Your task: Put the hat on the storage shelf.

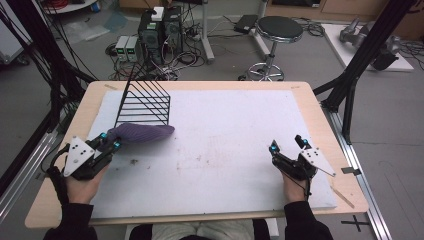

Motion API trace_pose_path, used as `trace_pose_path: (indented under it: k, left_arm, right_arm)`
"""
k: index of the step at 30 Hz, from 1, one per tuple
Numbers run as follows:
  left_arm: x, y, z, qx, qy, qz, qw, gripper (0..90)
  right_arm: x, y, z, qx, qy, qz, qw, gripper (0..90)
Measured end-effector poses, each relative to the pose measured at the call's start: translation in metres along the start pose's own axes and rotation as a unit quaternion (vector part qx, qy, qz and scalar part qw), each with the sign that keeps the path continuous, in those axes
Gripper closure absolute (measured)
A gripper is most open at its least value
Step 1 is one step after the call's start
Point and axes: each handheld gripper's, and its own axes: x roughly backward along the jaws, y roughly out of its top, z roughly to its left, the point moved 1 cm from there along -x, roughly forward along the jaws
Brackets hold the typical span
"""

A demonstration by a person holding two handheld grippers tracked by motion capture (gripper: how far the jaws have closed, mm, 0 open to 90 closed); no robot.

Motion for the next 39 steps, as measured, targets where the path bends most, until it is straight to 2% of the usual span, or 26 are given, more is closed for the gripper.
trace_pose_path:
  k: [9,12,15,21,24,29,32,33,35,37,38,39]
  left_arm:
    - [-0.006,0.036,-0.007,0.010,0.007,-0.060,0.9981,74.6]
    - [-0.006,0.048,-0.009,0.018,0.009,-0.094,0.9953,74.7]
    - [-0.008,0.060,-0.011,0.016,0.006,-0.120,0.9926,74.7]
    - [-0.014,0.083,-0.015,0.011,0.004,-0.148,0.9888,74.7]
    - [-0.016,0.093,-0.016,0.016,0.005,-0.163,0.9864,74.7]
    - [-0.018,0.106,-0.019,0.020,0.002,-0.178,0.9838,74.8]
    - [-0.021,0.112,-0.019,0.026,-0.004,-0.184,0.9825,74.8]
    - [-0.022,0.114,-0.019,0.025,-0.005,-0.185,0.9824,74.8]
    - [-0.024,0.119,-0.019,0.025,-0.008,-0.186,0.9823,74.9]
    - [-0.026,0.122,-0.020,0.026,-0.009,-0.190,0.9814,74.9]
    - [-0.027,0.123,-0.019,0.027,-0.010,-0.191,0.9812,74.9]
    - [-0.027,0.124,-0.019,0.028,-0.010,-0.191,0.9812,74.9]
  right_arm:
    - [0.001,0.000,0.000,-0.004,0.000,0.000,1.0000,12.3]
    - [0.001,0.000,0.000,-0.004,0.002,-0.001,1.0000,12.3]
    - [0.001,0.000,0.001,-0.005,0.003,-0.001,1.0000,12.3]
    - [0.001,0.000,0.002,-0.005,0.007,-0.002,1.0000,12.3]
    - [0.001,0.000,0.002,-0.005,0.008,-0.003,1.0000,12.3]
    - [0.002,0.003,0.004,-0.003,0.017,-0.010,0.9998,12.3]
    - [0.000,0.012,0.010,-0.009,0.043,-0.016,0.9989,12.2]
    - [0.000,0.012,0.010,-0.009,0.043,-0.016,0.9989,12.2]
    - [-0.001,0.018,0.016,-0.015,0.067,-0.021,0.9974,12.2]
    - [-0.005,0.025,0.026,-0.007,0.091,-0.027,0.9955,12.2]
    - [-0.012,0.032,0.037,-0.001,0.121,-0.026,0.9923,12.2]
    - [-0.012,0.032,0.037,-0.001,0.121,-0.026,0.9923,12.2]
